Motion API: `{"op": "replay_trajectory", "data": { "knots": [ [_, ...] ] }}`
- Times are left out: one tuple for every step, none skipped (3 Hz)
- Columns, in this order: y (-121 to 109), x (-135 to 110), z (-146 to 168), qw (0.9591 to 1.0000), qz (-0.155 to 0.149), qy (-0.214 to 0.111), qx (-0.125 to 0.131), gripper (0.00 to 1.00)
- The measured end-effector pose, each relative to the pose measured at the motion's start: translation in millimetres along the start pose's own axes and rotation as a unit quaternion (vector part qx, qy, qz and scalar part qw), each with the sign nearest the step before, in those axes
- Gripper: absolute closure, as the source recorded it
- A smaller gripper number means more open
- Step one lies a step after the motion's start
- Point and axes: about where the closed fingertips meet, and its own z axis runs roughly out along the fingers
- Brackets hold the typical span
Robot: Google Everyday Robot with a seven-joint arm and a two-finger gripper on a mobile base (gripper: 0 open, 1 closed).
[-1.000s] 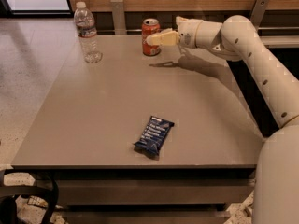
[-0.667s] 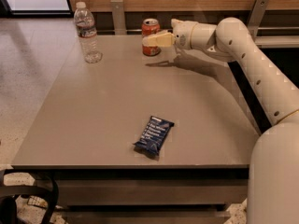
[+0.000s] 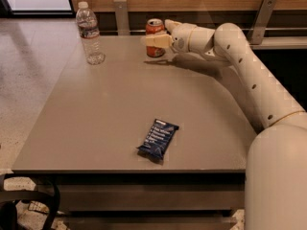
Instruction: Move coke can near rxbar blueberry
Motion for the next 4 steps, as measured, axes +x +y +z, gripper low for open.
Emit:
{"op": "replay_trajectory", "data": {
  "knots": [
    [1.9, 0.2, 2.9, 1.0, -0.001, 0.0, -0.002, 0.39],
    [4.0, 0.6, 5.8, 1.0, 0.0, 0.0, -0.005, 0.62],
    [6.0, 0.9, 8.7, 1.0, 0.0, 0.0, -0.007, 0.86],
    [8.1, 1.3, 11.6, 1.0, 0.001, 0.0, -0.009, 1.0]
  ]
}}
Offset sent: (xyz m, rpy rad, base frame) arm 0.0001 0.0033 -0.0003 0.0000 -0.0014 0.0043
